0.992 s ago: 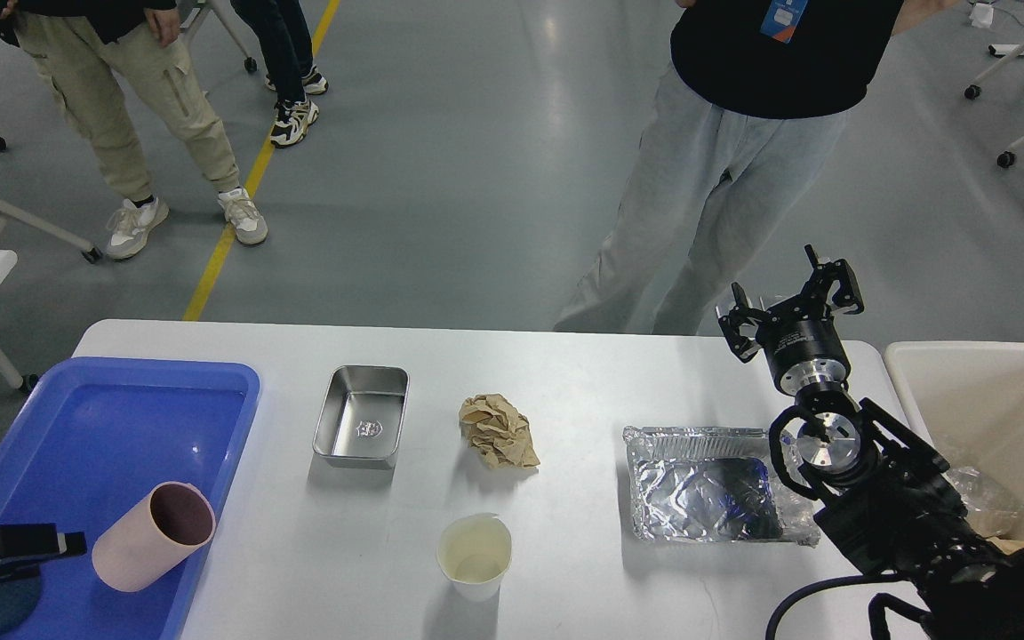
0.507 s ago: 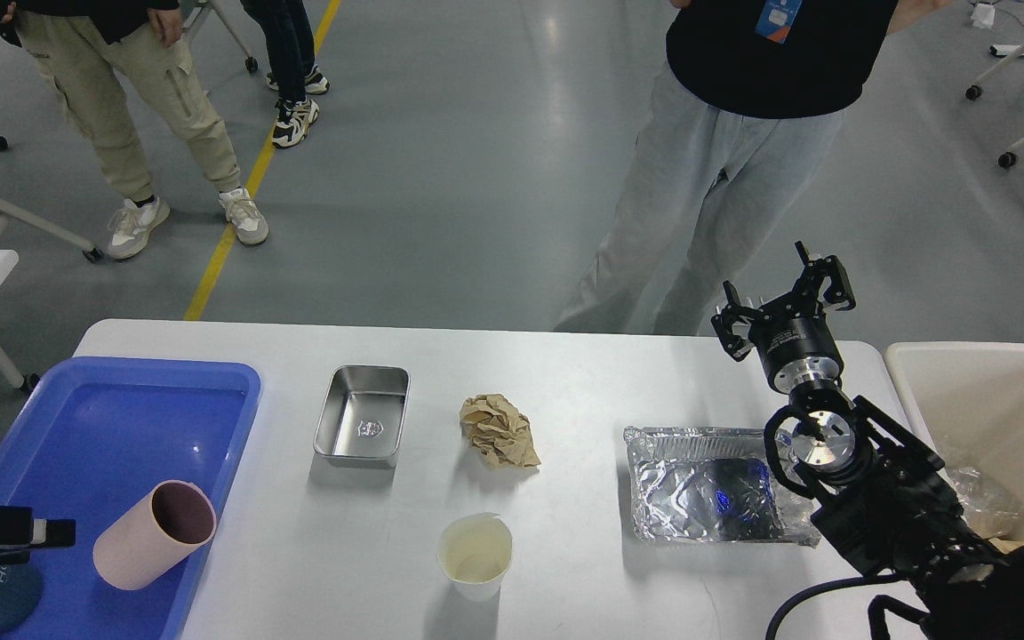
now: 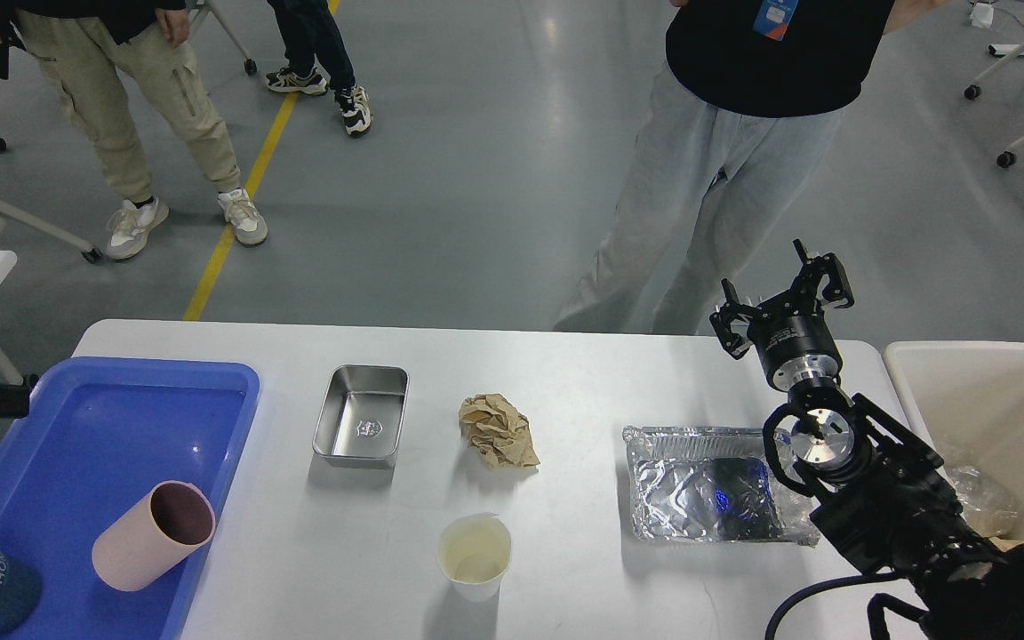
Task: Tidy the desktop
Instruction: 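Withdraw the left gripper from the mug, then reach the left gripper to the steel tray rim and grasp it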
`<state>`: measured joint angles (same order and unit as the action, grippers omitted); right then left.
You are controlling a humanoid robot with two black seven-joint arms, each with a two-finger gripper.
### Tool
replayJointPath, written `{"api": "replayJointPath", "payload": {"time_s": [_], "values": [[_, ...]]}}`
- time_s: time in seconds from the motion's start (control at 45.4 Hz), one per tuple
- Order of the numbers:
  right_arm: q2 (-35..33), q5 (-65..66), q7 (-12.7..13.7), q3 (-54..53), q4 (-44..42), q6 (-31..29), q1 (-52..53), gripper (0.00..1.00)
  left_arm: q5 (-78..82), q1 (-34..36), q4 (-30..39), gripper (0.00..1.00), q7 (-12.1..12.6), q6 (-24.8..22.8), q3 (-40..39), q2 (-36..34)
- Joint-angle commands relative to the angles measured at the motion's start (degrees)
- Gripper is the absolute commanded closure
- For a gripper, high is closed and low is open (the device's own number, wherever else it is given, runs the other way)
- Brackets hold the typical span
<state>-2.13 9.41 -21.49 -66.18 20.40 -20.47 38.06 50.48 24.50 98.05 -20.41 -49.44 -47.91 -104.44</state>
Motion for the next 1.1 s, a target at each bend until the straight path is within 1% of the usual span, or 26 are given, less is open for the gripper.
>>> {"api": "replayJointPath", "payload": {"time_s": [0.0,0.066,0.242,0.375,0.463,0.551,0.727,0.815,0.881,0.926,1.08], "values": [[0.2,0.0,0.0,0.0,0.0,0.0,0.0,0.00,-0.1,2.8,-0.1,0.36,2.6,-0.7,-0.1,0.0],[0.1,0.0,0.0,0.0,0.0,0.0,0.0,0.00,-0.2,4.0,-0.1,0.36,2.7,-1.0,-0.1,-0.2],[0.2,0.0,0.0,0.0,0.0,0.0,0.0,0.00,-0.2,8.5,-0.1,0.36,3.2,-4.4,0.0,0.0],[0.2,0.0,0.0,0.0,0.0,0.0,0.1,0.00,-0.2,8.7,-0.1,0.36,5.0,-4.3,0.0,0.6],[0.2,0.0,0.0,0.0,0.0,0.0,0.0,0.00,-0.1,8.7,-0.1,0.36,6.2,-3.7,0.1,2.1],[0.2,0.0,0.0,0.0,0.0,0.0,0.0,0.00,-0.1,8.7,-0.1,0.36,8.4,-2.6,0.0,3.9],[0.0,0.0,0.0,0.0,0.0,0.0,0.1,0.00,0.4,8.3,-1.7,0.37,16.5,0.7,0.0,10.0],[0.0,0.0,0.0,0.0,0.1,0.0,0.1,0.00,1.2,8.0,-3.3,0.37,20.0,2.9,0.0,15.1],[-0.1,0.0,0.0,0.0,0.7,0.2,0.1,0.00,3.0,8.0,-4.7,0.37,22.1,3.9,0.0,19.2],[-0.2,0.0,0.0,0.1,1.6,0.3,0.1,0.00,5.1,8.0,-6.0,0.37,22.9,4.1,0.0,21.8],[-0.2,0.0,0.0,0.2,2.0,0.8,-0.1,0.00,12.5,8.2,-11.7,0.37,23.0,4.2,0.2,31.9]]}}
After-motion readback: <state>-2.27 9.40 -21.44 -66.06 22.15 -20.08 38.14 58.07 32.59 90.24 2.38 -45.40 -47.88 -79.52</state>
